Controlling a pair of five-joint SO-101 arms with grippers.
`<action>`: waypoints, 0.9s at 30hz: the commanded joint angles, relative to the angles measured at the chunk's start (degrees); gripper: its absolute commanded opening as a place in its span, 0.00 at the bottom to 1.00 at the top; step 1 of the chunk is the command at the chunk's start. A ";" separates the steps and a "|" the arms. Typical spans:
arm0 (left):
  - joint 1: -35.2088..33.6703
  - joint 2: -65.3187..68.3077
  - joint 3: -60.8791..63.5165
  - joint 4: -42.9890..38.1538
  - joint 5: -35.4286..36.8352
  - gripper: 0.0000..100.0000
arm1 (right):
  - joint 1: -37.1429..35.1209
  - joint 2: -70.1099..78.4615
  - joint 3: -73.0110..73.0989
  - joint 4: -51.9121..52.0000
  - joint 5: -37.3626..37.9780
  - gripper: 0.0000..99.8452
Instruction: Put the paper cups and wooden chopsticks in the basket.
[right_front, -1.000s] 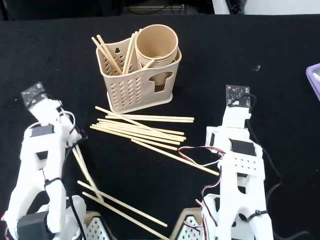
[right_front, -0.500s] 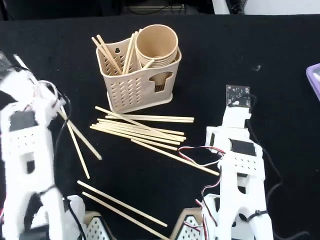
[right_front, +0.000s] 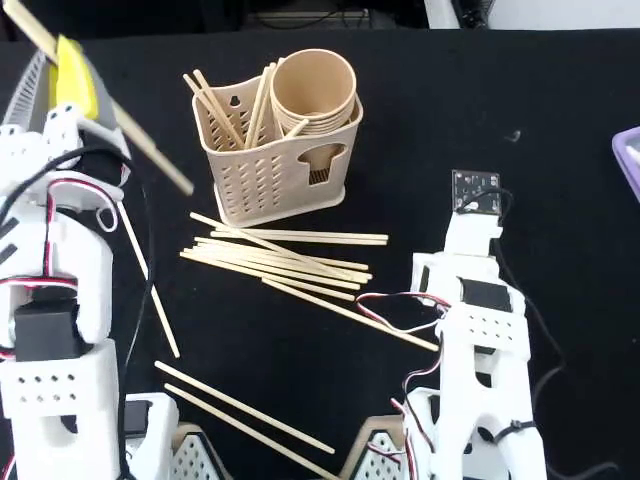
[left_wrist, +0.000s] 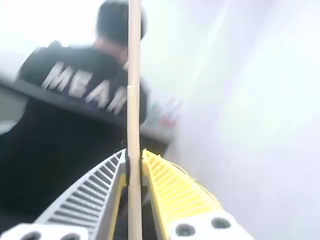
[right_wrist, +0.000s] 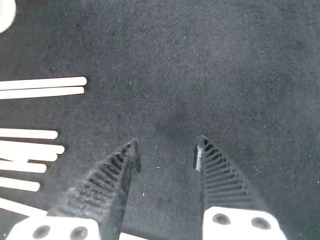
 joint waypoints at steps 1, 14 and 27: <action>4.26 1.41 -3.56 -13.27 -0.62 0.03 | -0.88 -1.98 -0.13 -0.88 0.18 0.18; 15.08 25.67 -17.89 -18.46 -14.86 0.03 | -0.88 -1.98 -0.13 -0.79 0.18 0.18; 16.22 30.59 -10.33 -18.55 -15.30 0.03 | -0.88 -1.98 -0.13 -0.79 0.18 0.18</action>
